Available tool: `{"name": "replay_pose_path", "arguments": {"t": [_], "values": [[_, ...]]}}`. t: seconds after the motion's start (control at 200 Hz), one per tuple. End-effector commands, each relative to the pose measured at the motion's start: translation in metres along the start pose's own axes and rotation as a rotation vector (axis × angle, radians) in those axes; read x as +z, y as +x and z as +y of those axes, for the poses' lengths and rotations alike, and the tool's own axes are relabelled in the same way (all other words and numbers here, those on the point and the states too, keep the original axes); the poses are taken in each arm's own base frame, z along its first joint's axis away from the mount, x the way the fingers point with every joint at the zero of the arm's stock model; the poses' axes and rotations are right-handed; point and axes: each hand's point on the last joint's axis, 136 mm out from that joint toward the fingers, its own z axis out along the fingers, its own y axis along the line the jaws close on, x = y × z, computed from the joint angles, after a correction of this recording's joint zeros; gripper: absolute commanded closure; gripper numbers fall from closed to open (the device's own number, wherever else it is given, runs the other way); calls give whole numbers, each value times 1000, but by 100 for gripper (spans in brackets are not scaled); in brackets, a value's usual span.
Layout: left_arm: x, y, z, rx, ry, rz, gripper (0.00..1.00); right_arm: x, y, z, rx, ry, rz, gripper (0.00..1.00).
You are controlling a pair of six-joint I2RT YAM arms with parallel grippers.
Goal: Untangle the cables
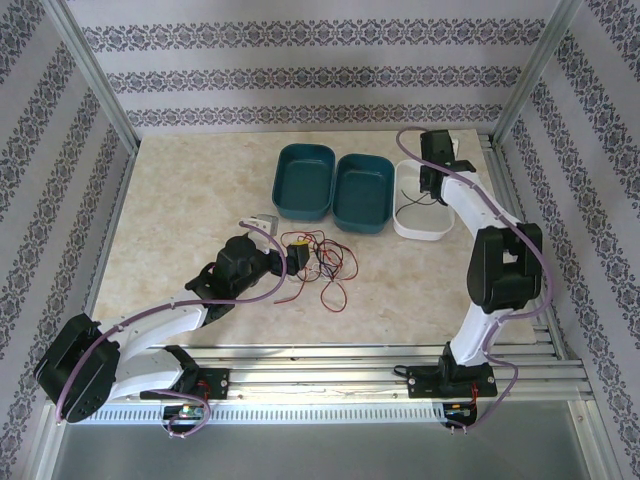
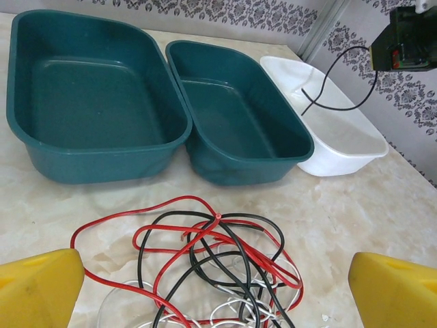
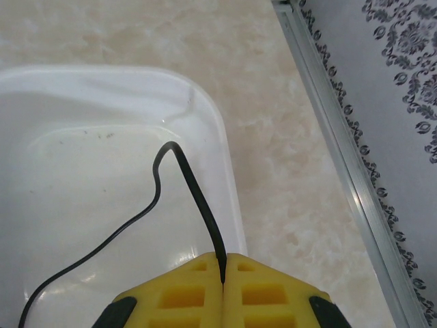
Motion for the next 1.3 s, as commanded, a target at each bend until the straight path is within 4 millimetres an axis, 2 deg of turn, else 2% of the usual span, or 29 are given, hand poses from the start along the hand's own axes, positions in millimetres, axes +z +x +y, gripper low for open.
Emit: {"name": "replay_pose_path", "arguments": {"t": [0.0, 0.44, 0.485, 0.555, 0.585, 0.7, 0.934, 1.114, 1.299], "values": [[-1, 4, 9, -4, -32, 9, 1, 14, 13, -5, -33, 49, 40, 100], [1, 4, 16, -19, -80, 13, 1, 48, 59, 18, -75, -1, 201, 100], [0, 3, 17, -18, -84, 13, 1, 49, 62, 20, -78, -5, 210, 93], [0, 4, 18, -17, -88, 17, 1, 49, 64, 21, -79, -13, 219, 74], [0, 3, 18, -19, -90, 16, 1, 48, 64, 21, -78, -17, 219, 70], [-2, 4, 20, -23, -101, 19, 1, 37, 57, 16, -66, -19, 198, 56], [-3, 4, 23, -43, -126, 38, 1, 3, 40, 1, -15, -27, 137, 45], [-3, 0, 23, -54, -133, 28, 1, -33, 23, -7, 53, -85, 65, 41], [1, 0, 23, -54, -140, 44, 1, -72, 12, -6, 131, -201, -5, 41]]}}
